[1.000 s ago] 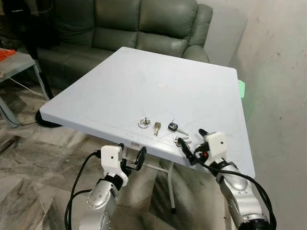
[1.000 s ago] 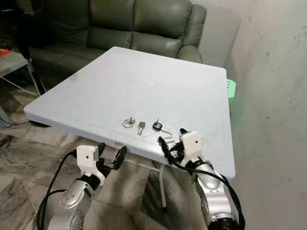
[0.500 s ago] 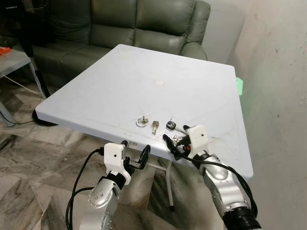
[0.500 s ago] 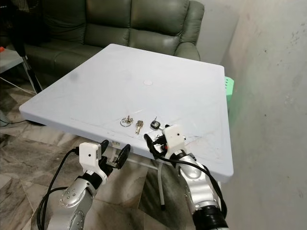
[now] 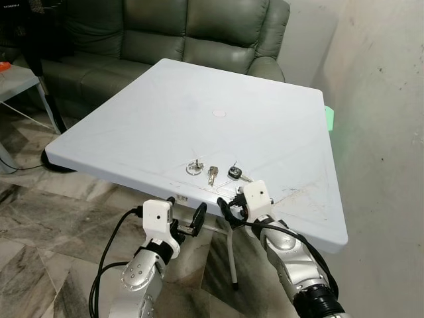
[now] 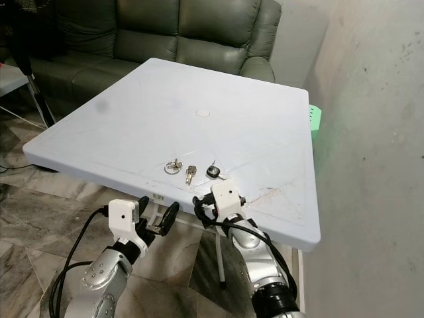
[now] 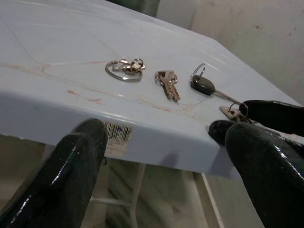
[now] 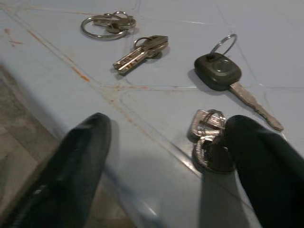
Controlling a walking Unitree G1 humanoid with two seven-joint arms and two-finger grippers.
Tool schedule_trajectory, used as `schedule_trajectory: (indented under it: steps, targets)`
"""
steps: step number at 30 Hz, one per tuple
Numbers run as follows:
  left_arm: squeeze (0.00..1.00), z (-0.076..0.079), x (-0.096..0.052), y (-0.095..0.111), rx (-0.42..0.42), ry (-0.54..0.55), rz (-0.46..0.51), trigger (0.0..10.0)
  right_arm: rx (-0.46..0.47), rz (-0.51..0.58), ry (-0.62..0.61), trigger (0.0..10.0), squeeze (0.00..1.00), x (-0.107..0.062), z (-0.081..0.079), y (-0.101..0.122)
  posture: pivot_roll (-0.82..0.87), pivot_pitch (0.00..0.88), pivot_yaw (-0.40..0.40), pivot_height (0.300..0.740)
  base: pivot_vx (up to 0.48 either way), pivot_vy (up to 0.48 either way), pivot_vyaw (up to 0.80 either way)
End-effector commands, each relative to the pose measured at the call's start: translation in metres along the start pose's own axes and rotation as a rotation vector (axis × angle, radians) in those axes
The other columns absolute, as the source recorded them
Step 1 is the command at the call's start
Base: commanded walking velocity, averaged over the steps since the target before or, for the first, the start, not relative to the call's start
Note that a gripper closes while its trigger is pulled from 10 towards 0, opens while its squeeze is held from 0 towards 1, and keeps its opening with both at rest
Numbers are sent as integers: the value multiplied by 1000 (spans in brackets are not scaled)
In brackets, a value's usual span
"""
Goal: Hang keys on a hook
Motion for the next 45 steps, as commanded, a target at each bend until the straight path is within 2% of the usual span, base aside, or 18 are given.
schedule_trajectory:
  steps: [1,6,8,9,15,19,23,26,27,28,29,30,31,33,34,41,43,45]
  targets:
    - [0,7,1,1,-3,-8,7,10000,15,-19,-21,157,0,1,4,-1,44,73,-115,740,0,0,0]
    - [0,7,0,0,-3,-2,2,10000,23,-13,-37,0,0,1,5,1,46,80,-116,740,0,0,0]
    - [0,7,-1,-1,-4,1,1,10000,28,-34,-34,9059,0,3,5,0,47,82,-118,740,0,0,0]
    - [0,7,-1,-1,-4,1,1,10000,36,-31,-36,10000,0,3,5,1,47,84,-118,740,0,0,0]
    - [0,7,-2,-1,-5,8,0,10000,58,-17,-57,10000,0,5,5,4,49,88,-121,740,0,0,0]
    - [0,7,-2,-2,-7,14,-1,10000,87,-12,-91,9373,0,7,7,7,50,92,-122,740,0,0,0]
    - [0,7,-3,-2,-11,16,-1,10000,94,-14,-143,1451,0,8,11,9,50,97,-121,740,0,0,0]
    - [0,7,-3,-2,-12,16,-1,10000,127,21,-163,0,0,6,15,12,50,99,-119,740,0,0,0]
    - [0,8,-3,-2,-12,16,-1,10000,125,10,-164,0,0,7,16,11,50,99,-119,740,0,0,0]
    - [0,8,-3,-2,-13,15,-1,10000,122,-10,-161,3765,0,8,16,10,49,102,-121,740,0,0,0]
    - [0,8,-3,-2,-13,15,-1,10000,117,-28,-160,3765,0,9,16,8,49,102,-121,740,0,0,0]
    - [0,8,-3,-2,-13,15,-2,10000,134,-22,-153,6588,0,9,16,8,49,102,-120,740,0,0,0]
    - [0,8,-3,-2,-13,16,-2,10000,139,-18,-152,3961,0,9,16,8,49,102,-120,740,0,0,0]
    - [0,8,-3,-2,-13,16,-1,10000,135,-5,-138,4078,0,8,15,9,47,104,-119,740,0,0,0]
    - [0,8,-3,-2,-13,17,-1,10000,136,-1,-134,1725,0,7,14,9,47,104,-119,740,0,0,0]
    - [0,7,-2,-1,-13,18,0,10000,171,28,-87,0,0,4,13,8,45,106,-117,740,0,0,0]
    - [0,7,-2,-1,-14,16,-1,10000,178,-3,-67,10000,0,6,13,5,42,106,-116,740,0,0,0]
    - [0,7,-2,-1,-14,16,-1,10000,186,21,-65,10000,0,5,14,6,41,104,-116,740,0,0,0]
Point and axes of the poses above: a point about 5 cm out from each wrist's last joint towards the gripper, its own x axis pointing out of the wrist towards the gripper, its own y axis along the axis of the wrist's last joint, z = x × y, the point moved 1 cm from there along x, pointing out of the wrist towards the gripper, and after that the axes turned 10 degrees about -x, right-handed, at the moved point
